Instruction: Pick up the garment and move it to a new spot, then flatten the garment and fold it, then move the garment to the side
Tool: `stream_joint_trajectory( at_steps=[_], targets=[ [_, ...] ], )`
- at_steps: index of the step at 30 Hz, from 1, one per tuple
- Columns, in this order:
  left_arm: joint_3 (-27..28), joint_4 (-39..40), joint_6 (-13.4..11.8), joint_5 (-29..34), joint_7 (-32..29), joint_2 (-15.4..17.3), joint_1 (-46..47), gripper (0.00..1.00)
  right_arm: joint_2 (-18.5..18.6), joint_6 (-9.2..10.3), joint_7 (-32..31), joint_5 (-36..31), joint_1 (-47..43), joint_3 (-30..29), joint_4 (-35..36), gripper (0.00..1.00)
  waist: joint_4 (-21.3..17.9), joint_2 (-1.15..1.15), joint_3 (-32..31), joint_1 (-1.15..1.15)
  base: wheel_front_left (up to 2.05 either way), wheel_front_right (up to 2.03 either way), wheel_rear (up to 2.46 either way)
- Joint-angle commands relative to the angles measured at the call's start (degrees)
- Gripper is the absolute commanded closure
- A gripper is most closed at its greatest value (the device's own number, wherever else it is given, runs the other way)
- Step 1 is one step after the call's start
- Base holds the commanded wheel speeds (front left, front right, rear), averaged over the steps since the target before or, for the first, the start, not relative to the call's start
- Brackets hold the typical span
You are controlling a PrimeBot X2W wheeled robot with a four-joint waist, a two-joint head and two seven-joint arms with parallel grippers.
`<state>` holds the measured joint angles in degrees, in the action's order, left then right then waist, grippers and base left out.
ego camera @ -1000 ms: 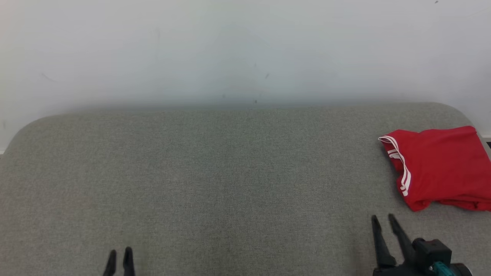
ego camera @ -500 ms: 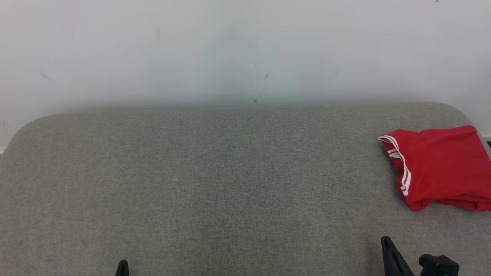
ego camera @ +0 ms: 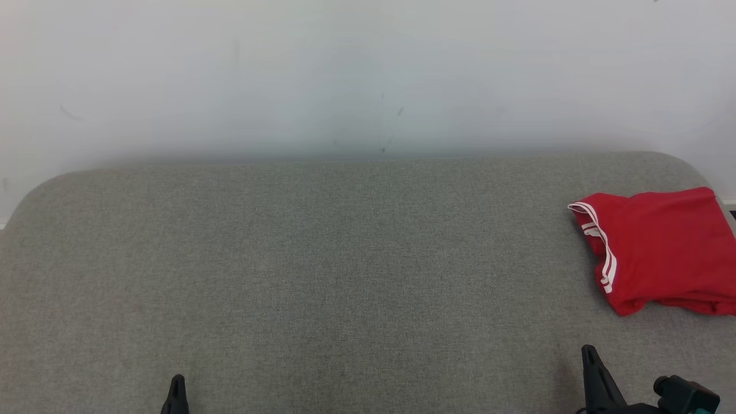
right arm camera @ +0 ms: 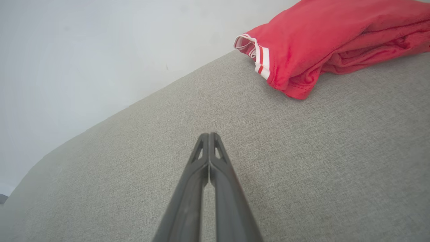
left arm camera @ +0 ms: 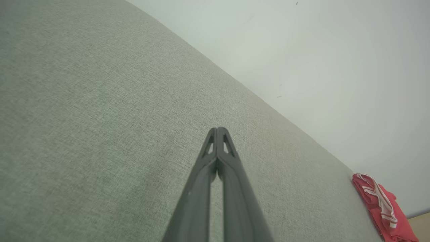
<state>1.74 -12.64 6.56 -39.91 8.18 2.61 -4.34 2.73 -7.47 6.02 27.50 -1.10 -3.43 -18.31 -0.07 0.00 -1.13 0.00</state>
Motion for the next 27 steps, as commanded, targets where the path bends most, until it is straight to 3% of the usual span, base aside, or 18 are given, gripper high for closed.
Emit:
stream_joint_trajectory(
  at_steps=[1,27],
  targets=[
    [0.26,0.38,0.3,-2.01,-0.43,0.28,1.63,1.0,0.08,-0.02,-0.27,2.27,1.55,-0.25,1.08,1.0,0.0,0.0,0.01,0.0,0.0,0.0,0.0],
    [1.78,-1.44,0.61,-19.25,-6.25,0.4,6.06,1.0,0.12,-0.02,-3.45,23.73,2.99,-1.2,2.99,1.0,0.02,0.0,0.36,0.0,0.0,0.0,0.0]
  ],
)
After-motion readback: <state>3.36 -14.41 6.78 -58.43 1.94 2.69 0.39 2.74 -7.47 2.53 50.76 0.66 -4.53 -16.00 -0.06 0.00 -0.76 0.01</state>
